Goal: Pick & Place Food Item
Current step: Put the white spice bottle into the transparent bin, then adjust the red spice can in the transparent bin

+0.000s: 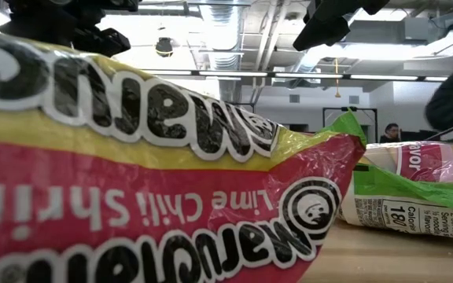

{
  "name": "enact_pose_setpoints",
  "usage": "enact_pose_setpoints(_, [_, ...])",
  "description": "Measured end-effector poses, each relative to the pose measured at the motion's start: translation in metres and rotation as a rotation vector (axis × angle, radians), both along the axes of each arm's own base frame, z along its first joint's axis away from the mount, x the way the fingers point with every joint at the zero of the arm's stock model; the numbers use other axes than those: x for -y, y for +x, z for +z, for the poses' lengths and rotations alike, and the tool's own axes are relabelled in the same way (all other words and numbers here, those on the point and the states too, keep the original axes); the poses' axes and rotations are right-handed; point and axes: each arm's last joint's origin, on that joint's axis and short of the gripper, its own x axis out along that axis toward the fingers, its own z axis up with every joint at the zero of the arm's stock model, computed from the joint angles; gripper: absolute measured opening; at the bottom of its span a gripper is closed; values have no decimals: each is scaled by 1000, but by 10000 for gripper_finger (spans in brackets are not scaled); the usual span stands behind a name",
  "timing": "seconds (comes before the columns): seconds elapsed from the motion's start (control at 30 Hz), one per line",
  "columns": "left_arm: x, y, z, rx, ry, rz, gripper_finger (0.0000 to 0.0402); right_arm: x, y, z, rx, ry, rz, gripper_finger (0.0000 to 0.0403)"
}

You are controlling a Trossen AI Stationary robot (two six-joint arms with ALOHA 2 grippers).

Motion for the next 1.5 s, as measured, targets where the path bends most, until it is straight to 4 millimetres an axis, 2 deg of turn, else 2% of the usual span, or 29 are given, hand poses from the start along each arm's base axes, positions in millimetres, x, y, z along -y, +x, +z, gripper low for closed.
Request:
enact_pose_setpoints(0.3, [0, 1, 0, 8, -1, -10, 239, 0, 0, 0, 0, 0, 0, 244])
enact_pose_setpoints(0.63, [-3, 1, 2, 40, 73, 10, 251, 0, 0, 0, 0, 0, 0, 244])
enact_pose_setpoints(1.07, [-3, -14, 28, 153, 11, 37, 250, 0, 0, -1, -8, 3, -5, 244])
enact_pose_setpoints(1.27, [-6, -35, 43, 152, -101, 143, 249, 0, -1, -1, -9, 3, -5, 244])
enact_pose_setpoints(1.37, [-9, -51, 46, 56, -172, 249, 235, 0, -1, -1, -9, 3, -5, 244])
enact_pose_setpoints(1.5, [-5, -67, 41, -82, -231, 352, 169, 0, -1, -1, -10, 7, -10, 244])
